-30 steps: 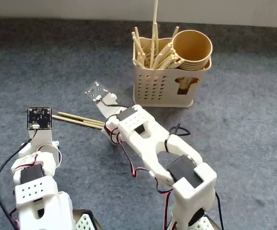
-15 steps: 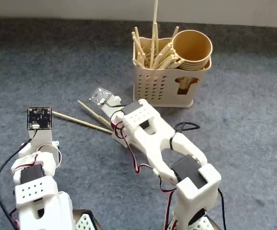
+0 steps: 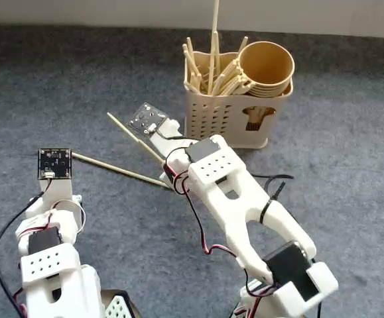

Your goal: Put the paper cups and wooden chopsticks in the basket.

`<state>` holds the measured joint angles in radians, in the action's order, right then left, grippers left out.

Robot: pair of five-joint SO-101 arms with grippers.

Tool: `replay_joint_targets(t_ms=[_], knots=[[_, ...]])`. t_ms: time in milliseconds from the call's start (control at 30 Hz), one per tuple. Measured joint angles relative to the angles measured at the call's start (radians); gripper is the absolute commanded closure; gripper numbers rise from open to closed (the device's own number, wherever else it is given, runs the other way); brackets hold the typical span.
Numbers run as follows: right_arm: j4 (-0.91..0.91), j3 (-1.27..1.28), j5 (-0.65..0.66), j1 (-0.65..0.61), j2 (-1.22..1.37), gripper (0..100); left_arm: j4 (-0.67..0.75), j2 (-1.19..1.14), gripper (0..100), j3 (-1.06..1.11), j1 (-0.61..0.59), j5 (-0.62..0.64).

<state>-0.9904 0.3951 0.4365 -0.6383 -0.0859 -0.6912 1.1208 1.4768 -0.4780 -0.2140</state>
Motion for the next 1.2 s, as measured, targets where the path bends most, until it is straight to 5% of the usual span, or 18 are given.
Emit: replay_joint_targets(t_ms=[700, 1200], knots=[[0.002, 0.129, 0.000, 0.000, -0.689, 99.5, 0.000, 0.000, 99, 0.000, 0.000, 0.000], [0.618, 0.129, 0.002, 0.078, -0.772, 99.5, 0.000, 0.000, 99, 0.000, 0.000, 0.000]])
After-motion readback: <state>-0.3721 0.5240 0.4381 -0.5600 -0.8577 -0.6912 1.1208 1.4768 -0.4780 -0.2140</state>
